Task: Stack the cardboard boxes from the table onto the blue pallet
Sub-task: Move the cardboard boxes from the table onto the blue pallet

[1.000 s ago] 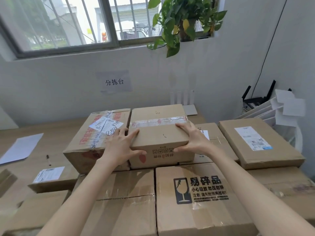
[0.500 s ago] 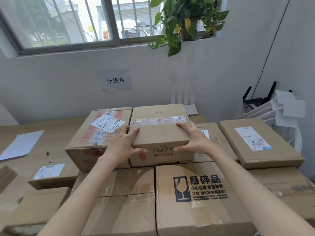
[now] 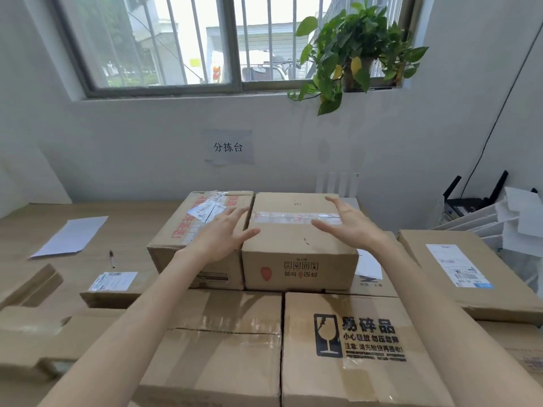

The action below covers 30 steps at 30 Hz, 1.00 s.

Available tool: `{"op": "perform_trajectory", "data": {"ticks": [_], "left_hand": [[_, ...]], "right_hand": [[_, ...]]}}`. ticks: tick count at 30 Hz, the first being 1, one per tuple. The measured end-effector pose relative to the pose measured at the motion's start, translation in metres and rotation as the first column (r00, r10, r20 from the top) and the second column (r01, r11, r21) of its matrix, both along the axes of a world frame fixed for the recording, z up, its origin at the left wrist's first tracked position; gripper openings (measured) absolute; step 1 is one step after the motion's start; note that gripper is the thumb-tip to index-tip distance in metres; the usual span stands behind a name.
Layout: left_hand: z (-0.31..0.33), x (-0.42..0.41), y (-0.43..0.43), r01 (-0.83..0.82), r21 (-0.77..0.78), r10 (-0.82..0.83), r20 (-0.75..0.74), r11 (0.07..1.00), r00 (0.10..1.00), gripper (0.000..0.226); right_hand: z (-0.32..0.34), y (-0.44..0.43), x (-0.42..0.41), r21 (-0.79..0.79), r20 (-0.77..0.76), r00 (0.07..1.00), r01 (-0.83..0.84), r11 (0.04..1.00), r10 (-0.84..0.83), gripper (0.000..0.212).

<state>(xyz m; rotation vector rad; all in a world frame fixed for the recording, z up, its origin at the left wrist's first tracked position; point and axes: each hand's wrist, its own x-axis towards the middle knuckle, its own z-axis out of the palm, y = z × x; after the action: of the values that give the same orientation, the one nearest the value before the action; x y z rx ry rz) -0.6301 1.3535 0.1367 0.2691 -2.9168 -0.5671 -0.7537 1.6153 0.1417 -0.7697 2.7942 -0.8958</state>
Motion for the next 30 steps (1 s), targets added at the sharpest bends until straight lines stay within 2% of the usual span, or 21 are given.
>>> {"op": "perform_trajectory", "data": {"ticks": [6, 10, 16, 30], "left_hand": [[0.032, 0.048, -0.039, -0.082, 0.106, 0.094, -0.112, 0.991, 0.989, 0.055], [0.044, 0.098, -0.090, -0.176, 0.079, 0.187, -0.153, 0.981, 0.970, 0.058], [0.053, 0.201, -0.183, -0.337, 0.095, 0.349, -0.181, 0.937, 0.920, 0.061], [0.042, 0.468, -0.417, -0.595, 0.099, 0.603, -0.135, 0.798, 0.786, 0.046]], "right_hand": [[0.022, -0.068, 0.030, -0.130, -0.014, 1.000, -0.020, 0.991, 0.018, 0.082], [0.029, -0.137, 0.064, -0.203, -0.036, 0.995, -0.097, 0.974, 0.091, 0.084], [0.036, -0.258, 0.138, -0.320, 0.014, 0.971, -0.223, 0.921, 0.240, 0.086], [0.016, -0.558, 0.373, -0.347, 0.056, 0.860, -0.459, 0.818, 0.507, 0.081]]}}
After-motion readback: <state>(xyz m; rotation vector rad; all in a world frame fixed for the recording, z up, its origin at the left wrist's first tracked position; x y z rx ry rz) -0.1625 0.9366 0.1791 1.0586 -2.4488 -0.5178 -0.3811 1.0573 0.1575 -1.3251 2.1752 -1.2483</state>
